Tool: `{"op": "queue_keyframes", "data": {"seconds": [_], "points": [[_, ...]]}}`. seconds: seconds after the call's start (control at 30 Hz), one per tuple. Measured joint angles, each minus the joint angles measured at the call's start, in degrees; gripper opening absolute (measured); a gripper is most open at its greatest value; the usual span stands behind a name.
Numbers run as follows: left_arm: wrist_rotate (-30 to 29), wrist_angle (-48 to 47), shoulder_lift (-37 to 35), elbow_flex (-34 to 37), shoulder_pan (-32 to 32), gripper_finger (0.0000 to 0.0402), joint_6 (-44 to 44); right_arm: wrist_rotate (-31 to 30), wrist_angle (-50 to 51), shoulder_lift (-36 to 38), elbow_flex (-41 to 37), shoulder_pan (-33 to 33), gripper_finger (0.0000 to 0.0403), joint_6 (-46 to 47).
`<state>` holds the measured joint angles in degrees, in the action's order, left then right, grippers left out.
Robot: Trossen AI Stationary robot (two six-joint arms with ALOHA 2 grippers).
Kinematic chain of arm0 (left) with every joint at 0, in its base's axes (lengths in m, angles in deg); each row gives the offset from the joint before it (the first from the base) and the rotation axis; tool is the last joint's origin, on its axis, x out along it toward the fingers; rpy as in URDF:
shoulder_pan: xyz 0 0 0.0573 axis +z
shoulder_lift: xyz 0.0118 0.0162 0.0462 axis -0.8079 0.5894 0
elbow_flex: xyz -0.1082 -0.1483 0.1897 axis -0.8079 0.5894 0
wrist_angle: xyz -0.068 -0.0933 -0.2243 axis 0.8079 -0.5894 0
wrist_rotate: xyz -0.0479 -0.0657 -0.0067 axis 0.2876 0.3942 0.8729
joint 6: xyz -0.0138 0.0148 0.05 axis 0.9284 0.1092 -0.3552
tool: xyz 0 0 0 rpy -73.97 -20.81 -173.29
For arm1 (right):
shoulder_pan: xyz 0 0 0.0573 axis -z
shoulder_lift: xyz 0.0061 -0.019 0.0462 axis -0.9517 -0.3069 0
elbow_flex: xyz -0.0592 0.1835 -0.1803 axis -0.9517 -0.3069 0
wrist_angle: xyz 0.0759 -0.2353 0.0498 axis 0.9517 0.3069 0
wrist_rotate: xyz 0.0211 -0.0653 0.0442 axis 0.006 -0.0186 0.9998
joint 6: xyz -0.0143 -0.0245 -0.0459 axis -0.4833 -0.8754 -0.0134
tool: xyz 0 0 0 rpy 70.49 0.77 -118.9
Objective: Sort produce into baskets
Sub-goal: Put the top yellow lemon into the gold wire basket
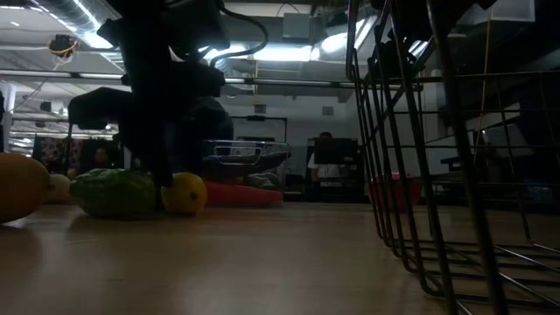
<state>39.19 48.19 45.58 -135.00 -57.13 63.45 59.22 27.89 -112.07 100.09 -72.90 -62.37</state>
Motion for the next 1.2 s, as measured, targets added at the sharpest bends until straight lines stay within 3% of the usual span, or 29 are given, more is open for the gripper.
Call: {"op": "queue_keyframes", "data": {"seconds": [0.23,0.37,0.6,1.2], "points": [[-0.04,0.00,0.04,0.00,0.02,0.0214,8.66,0.00,0.00,0.00,0.00,0.00,0.0383,0.00],[-0.09,-0.02,0.04,0.02,0.02,0.0191,12.82,0.00,0.00,0.00,0.00,0.00,0.0383,0.00],[-0.11,1.01,0.07,0.11,0.02,0.0158,14.75,0.00,-0.02,0.00,0.00,0.00,0.0383,-0.02],[0.55,3.80,-3.73,0.42,0.00,0.0154,20.02,0.00,0.00,0.00,0.02,0.00,0.0383,-0.17]]}}
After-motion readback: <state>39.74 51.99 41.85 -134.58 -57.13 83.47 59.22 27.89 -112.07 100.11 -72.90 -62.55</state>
